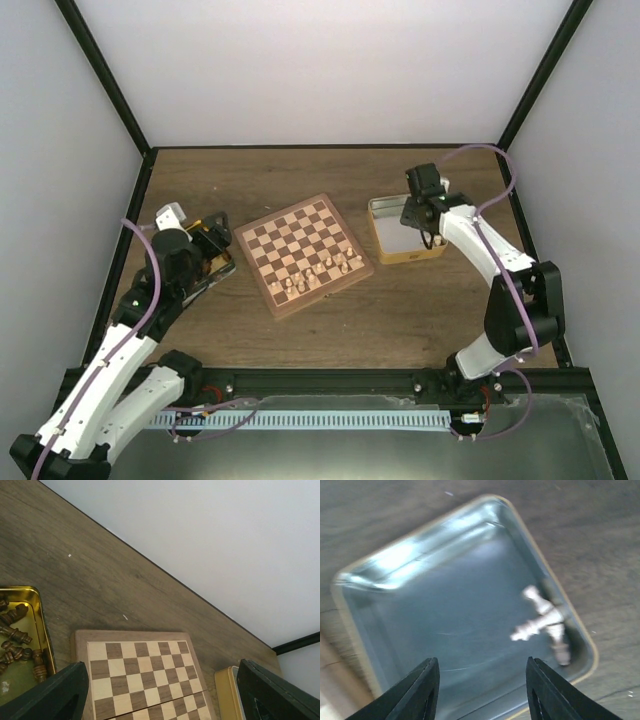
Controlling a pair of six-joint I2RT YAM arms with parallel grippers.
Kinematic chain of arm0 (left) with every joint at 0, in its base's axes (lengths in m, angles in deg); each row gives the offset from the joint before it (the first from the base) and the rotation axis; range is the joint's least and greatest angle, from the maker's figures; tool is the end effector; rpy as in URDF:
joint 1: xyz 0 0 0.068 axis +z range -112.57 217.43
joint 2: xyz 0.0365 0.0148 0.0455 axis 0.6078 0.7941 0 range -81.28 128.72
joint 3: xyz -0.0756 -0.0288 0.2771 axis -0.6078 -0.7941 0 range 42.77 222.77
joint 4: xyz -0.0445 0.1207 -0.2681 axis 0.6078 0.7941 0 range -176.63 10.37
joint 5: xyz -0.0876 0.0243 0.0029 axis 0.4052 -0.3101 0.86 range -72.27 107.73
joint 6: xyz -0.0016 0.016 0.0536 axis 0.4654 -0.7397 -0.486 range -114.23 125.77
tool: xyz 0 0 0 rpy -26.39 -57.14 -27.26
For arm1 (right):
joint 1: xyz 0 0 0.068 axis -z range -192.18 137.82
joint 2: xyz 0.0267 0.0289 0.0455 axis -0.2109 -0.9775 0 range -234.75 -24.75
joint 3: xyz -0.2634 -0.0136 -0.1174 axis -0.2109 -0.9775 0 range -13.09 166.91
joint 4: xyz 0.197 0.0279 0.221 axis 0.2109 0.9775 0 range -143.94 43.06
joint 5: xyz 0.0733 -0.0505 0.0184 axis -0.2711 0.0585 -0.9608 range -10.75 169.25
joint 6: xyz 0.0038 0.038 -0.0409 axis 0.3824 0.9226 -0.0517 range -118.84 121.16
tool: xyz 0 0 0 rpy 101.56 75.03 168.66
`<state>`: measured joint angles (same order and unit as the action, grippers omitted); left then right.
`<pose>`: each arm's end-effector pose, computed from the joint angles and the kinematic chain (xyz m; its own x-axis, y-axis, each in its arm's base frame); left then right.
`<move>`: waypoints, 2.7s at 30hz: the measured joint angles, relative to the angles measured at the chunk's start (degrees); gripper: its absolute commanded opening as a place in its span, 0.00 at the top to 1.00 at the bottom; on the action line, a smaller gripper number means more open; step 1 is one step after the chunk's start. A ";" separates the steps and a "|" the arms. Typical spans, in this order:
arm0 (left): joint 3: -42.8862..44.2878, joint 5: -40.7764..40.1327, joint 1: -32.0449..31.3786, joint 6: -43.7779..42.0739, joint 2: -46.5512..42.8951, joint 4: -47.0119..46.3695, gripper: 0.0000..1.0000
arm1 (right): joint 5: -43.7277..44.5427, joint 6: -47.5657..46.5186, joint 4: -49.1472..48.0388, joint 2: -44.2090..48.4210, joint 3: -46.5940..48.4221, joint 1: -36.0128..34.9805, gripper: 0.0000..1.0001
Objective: Set up the chess pieces on the board
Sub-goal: Pick up the chess piece from the storage box, then place the chess piece on the chessboard.
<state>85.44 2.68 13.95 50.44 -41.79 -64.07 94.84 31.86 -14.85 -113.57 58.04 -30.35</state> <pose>0.1763 -0.0657 0.3305 -0.3291 -0.5972 -0.7315 -0.1002 0.7923 -0.6018 0.3481 0.1033 0.2720 -0.7654 0.2664 -0.5858 0.2679 0.9596 0.0864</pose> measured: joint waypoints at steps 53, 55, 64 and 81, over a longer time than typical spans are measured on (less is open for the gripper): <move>-0.02 1.22 0.00 -1.25 2.40 -1.05 0.17 | -2.60 -10.54 -13.97 -22.27 -0.15 9.38 0.86; -0.02 1.22 0.00 -1.25 2.40 -1.05 0.17 | -3.04 -10.38 -13.94 -22.27 -0.09 9.40 0.90; -0.17 3.85 0.00 -1.38 2.47 -2.08 0.16 | -7.98 -10.62 -18.38 -16.33 -6.51 9.44 0.89; 1.92 42.53 0.11 -2.80 14.62 -21.29 0.14 | -56.76 -15.72 -41.75 10.05 -14.40 -0.94 0.88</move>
<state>87.37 45.22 14.06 47.64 -27.17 -85.35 38.08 16.14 -56.60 -103.51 43.64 -31.29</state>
